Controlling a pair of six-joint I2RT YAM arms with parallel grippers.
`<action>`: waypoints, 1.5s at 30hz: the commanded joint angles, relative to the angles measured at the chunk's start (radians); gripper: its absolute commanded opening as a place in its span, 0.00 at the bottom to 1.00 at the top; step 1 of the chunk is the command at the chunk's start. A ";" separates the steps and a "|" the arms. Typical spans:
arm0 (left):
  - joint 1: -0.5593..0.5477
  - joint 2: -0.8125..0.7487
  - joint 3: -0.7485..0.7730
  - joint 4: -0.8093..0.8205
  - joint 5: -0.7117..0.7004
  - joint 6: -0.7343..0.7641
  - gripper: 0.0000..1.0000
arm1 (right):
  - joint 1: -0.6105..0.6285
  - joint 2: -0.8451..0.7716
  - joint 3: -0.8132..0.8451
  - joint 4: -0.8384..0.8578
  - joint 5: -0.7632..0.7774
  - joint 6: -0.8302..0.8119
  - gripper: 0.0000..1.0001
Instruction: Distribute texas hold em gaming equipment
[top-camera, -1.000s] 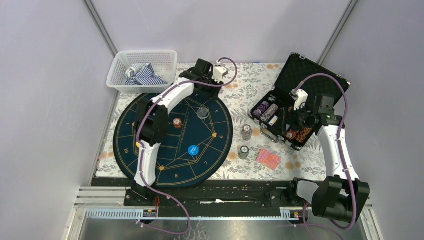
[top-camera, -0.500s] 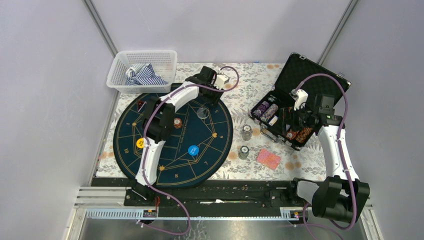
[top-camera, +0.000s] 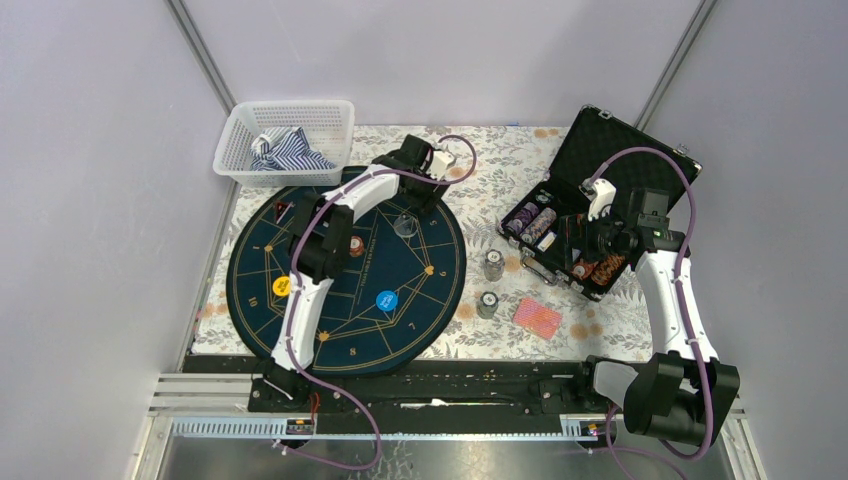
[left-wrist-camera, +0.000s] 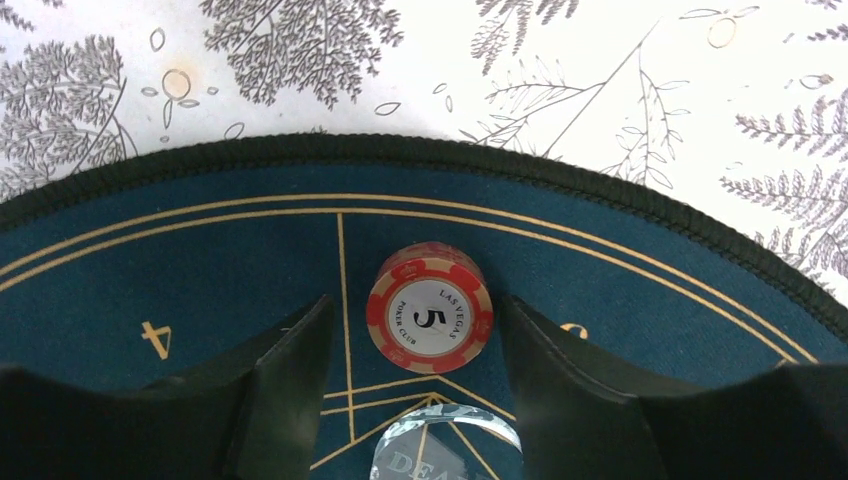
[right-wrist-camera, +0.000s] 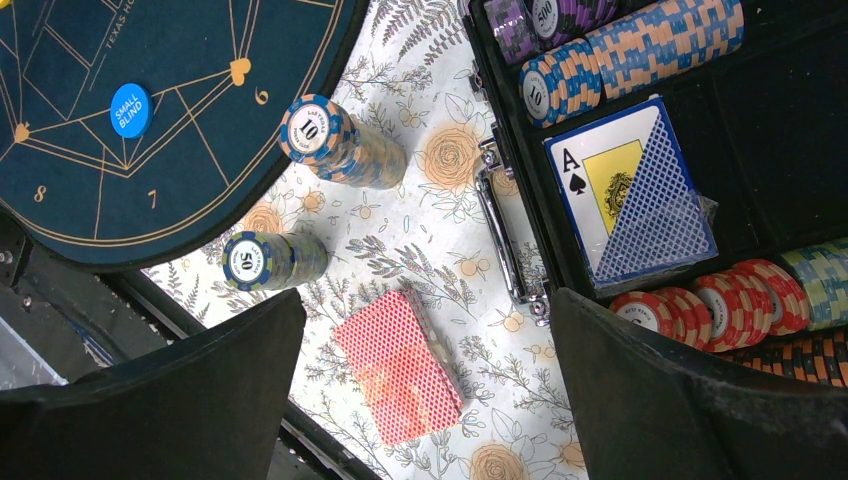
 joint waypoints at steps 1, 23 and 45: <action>0.005 -0.016 0.050 0.006 -0.034 0.003 0.71 | -0.003 -0.008 0.004 0.010 -0.017 -0.003 1.00; 0.239 -0.635 -0.470 -0.183 0.173 0.187 0.99 | -0.003 -0.008 0.013 -0.011 -0.025 -0.015 1.00; 0.251 -0.553 -0.679 -0.017 0.063 0.230 0.73 | -0.003 0.013 0.005 -0.007 -0.018 -0.017 1.00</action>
